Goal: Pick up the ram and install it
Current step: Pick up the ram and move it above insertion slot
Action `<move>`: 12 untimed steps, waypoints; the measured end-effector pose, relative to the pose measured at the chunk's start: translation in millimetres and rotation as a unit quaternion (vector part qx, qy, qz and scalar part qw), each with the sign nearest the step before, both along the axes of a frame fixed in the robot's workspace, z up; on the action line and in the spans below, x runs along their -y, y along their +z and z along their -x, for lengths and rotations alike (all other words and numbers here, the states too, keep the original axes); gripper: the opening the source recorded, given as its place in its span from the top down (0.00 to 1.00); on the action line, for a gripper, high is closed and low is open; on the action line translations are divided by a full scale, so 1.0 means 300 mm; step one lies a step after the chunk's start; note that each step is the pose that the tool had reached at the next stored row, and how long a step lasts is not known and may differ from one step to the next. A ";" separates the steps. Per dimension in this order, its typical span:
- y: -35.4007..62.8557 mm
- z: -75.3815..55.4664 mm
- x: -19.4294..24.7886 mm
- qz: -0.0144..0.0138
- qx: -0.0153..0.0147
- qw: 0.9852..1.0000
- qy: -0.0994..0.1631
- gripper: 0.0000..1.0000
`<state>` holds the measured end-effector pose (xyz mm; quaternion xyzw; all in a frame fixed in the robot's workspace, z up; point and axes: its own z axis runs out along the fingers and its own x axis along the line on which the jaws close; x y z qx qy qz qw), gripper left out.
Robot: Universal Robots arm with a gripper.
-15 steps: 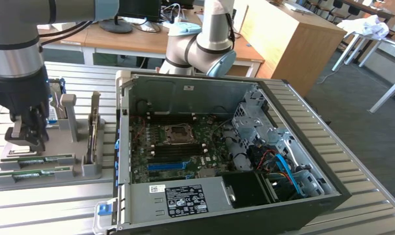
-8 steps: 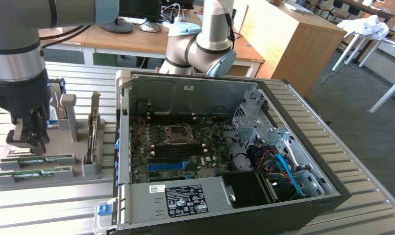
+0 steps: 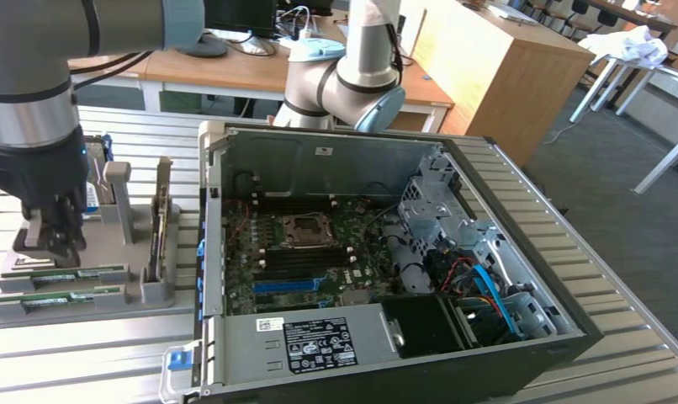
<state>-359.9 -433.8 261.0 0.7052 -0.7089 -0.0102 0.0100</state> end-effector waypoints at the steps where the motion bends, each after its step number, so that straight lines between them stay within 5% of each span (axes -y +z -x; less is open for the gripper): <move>1: -0.003 0.000 0.000 0.000 0.000 1.000 0.000 0.69; 12: -0.040 0.000 0.000 0.000 0.000 1.000 0.000 0.69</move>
